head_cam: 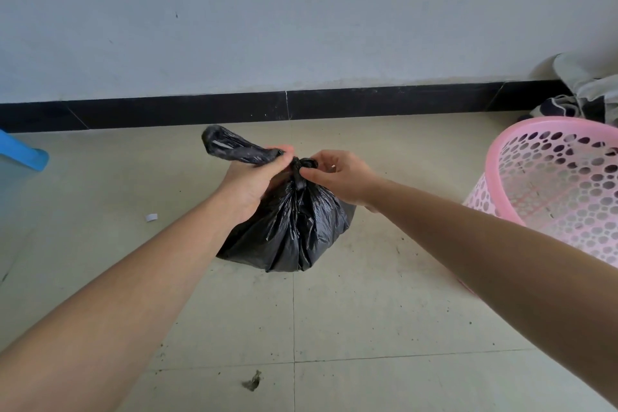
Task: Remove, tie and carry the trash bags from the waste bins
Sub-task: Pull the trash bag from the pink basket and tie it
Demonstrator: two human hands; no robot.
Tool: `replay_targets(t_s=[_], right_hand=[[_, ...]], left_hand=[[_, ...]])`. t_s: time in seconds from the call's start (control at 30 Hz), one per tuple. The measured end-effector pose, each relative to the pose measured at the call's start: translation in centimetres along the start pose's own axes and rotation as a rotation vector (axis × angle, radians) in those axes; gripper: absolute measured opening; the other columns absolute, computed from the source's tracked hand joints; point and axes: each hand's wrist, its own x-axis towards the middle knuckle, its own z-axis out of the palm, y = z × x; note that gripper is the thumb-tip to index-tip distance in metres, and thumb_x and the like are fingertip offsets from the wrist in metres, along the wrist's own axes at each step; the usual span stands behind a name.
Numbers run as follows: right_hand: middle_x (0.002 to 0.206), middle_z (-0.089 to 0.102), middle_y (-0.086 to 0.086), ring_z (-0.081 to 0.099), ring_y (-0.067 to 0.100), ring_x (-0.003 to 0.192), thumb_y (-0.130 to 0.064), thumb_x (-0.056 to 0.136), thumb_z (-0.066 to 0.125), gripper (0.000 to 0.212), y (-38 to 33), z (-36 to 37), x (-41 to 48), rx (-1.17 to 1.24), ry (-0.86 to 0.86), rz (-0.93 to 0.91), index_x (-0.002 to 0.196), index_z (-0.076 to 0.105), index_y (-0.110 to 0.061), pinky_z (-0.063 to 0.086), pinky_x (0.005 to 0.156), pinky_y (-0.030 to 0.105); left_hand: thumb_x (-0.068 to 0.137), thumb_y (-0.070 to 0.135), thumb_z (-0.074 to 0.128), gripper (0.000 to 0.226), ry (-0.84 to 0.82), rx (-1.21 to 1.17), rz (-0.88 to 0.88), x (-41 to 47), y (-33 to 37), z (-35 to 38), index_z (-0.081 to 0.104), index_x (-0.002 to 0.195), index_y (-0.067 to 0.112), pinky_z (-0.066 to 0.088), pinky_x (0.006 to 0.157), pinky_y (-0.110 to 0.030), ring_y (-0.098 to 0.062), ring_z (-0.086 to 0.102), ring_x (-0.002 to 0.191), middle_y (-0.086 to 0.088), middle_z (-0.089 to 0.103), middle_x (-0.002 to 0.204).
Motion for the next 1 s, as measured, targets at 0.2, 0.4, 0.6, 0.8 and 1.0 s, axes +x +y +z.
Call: replay_targets(t_s=[0.2,0.4,0.6,0.8,1.0], right_hand=[[0.093,0.061,-0.01,0.06,0.012,0.079,-0.044,0.098,0.053,0.025,0.6,-1.9,-0.2,-0.729,0.153,-0.316,0.105,0.069,-0.026,0.052,0.06,0.029],[0.082,0.055,-0.007,0.053,0.017,0.073,-0.026,0.1,0.05,0.011,3.9,-2.7,-0.3,-1.179,0.205,-0.475,0.096,0.058,-0.019,0.03,0.048,0.025],[0.123,0.05,0.008,0.056,0.024,0.099,-0.036,0.089,0.054,0.038,5.8,-0.5,0.1,-0.664,0.153,0.241,0.122,0.053,-0.017,0.055,0.082,0.039],[0.132,0.052,0.01,0.058,0.035,0.11,-0.05,0.088,0.048,0.066,8.0,2.6,0.3,0.08,-0.014,0.65,0.145,0.023,-0.03,0.053,0.084,0.048],[0.121,0.057,0.007,0.055,0.026,0.103,-0.035,0.094,0.043,0.048,4.3,2.6,0.9,0.015,0.192,0.386,0.142,0.036,-0.031,0.047,0.095,0.042]], left_hand=[[0.099,0.026,0.049,0.041,0.093,0.223,-0.12,0.9,-0.2,-0.8,0.052,0.058,0.022,0.036,0.065,-0.03,-0.02,0.051,0.081,-0.01,0.054,0.093],[0.091,0.013,0.048,0.036,0.169,0.285,-0.238,1.3,-2.1,-1.3,0.034,0.058,0.02,0.025,0.062,-0.023,-0.02,0.041,0.081,-0.006,0.05,0.09],[0.09,0.032,0.062,0.035,0.201,0.346,-0.481,1.4,-5.4,-2.5,0.056,0.116,0.009,0.038,0.075,-0.032,-0.014,0.054,0.088,-0.003,0.059,0.108],[0.08,0.054,0.07,0.064,0.105,0.147,-0.657,1.7,-8.8,-3.3,0.057,0.132,0.019,0.05,0.098,-0.038,-0.026,0.068,0.103,-0.007,0.072,0.116],[0.082,0.064,0.058,0.064,0.232,0.147,-0.48,0.9,-5.8,-1.6,0.062,0.127,0.018,0.047,0.102,-0.041,-0.028,0.065,0.106,-0.005,0.069,0.117]])
